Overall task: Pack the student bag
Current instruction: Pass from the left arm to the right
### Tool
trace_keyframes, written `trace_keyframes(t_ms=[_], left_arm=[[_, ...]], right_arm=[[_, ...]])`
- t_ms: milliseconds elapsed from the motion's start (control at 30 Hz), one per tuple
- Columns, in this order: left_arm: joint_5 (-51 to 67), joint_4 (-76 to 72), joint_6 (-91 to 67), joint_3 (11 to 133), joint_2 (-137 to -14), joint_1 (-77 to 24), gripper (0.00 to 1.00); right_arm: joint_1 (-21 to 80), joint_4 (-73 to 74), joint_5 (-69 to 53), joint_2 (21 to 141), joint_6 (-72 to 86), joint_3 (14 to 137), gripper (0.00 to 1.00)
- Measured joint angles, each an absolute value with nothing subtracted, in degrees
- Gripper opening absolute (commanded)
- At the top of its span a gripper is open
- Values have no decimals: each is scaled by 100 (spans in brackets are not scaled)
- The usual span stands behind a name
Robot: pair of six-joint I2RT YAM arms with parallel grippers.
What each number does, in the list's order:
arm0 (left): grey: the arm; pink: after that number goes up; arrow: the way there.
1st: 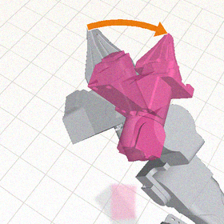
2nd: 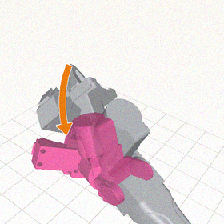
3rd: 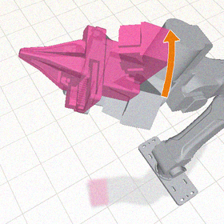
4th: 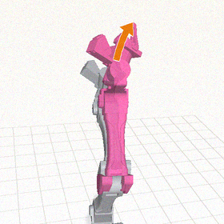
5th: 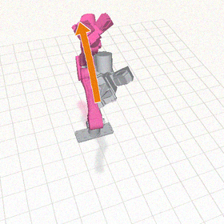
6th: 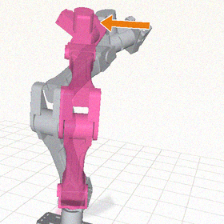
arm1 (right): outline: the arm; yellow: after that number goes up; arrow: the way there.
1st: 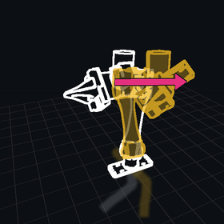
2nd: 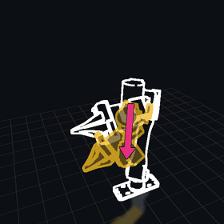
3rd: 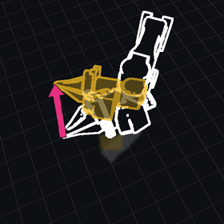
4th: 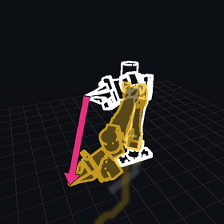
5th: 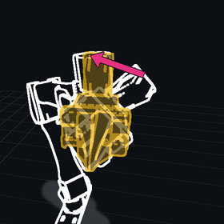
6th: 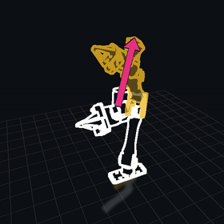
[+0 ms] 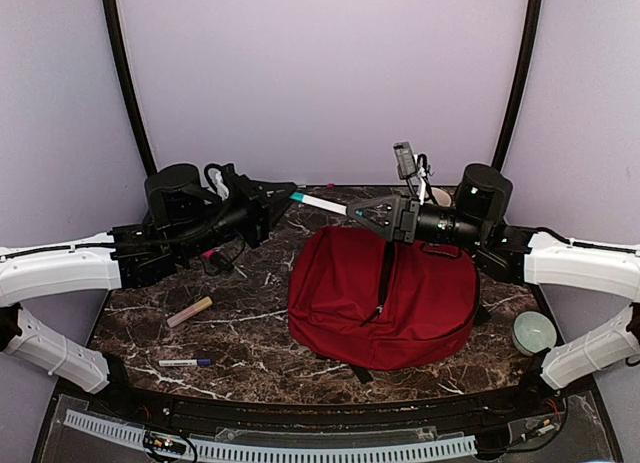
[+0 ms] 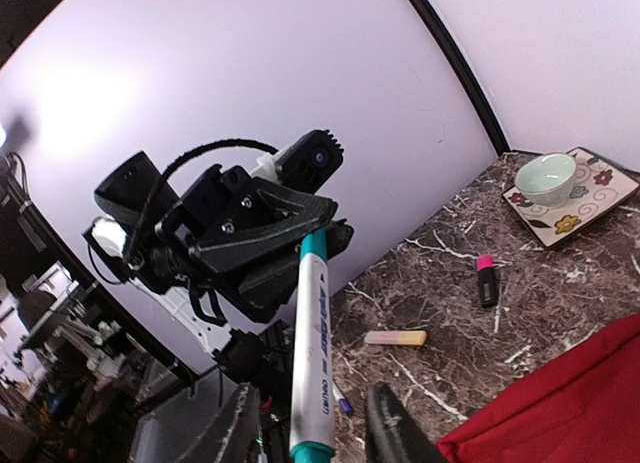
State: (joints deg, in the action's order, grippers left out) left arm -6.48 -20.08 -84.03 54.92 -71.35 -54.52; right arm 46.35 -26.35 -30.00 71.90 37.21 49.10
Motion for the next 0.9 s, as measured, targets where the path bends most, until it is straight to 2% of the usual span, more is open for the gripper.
trace_keyframes(t_ms=[67,133,200,267,333,400,633,767,867,900], left_arm=[[-646,-2010,-8409,5489,-7129,-5452,0],[-648,-2010,-8420,5489,-7120,-5452,0],[-646,-2014,-8423,5489,-7111,-5452,0],[-648,-2014,-8423,5487,-7111,-5452,0],[-646,-2018,-8423,5481,-7111,-5452,0],[-648,-2051,-8423,5457,-7109,-5452,0],[-646,-2102,-8423,5413,-7054,-5452,0],[-646,-2141,-8425,5360,-7015,-5452,0],[-644,-2161,-8423,5330,-7011,-5452,0],[-642,-2169,-8423,5321,-7008,-5452,7]], right_arm=[[4633,-2742,-3037,7192,3828,4910,21],[4633,-2827,-3083,7196,3850,4910,17],[4633,-2875,-3129,7218,3892,4910,26],[4633,-2877,-3177,7234,3900,4910,40],[4633,-2877,-3229,7253,3931,4912,43],[4633,-2875,-3267,7282,3948,4917,40],[4633,-2880,-3339,7334,3966,4917,14],[4633,-2910,-3347,7354,4014,4921,2],[4633,-2910,-3345,7373,4053,4921,0],[4633,-2910,-3343,7373,4056,4921,0]])
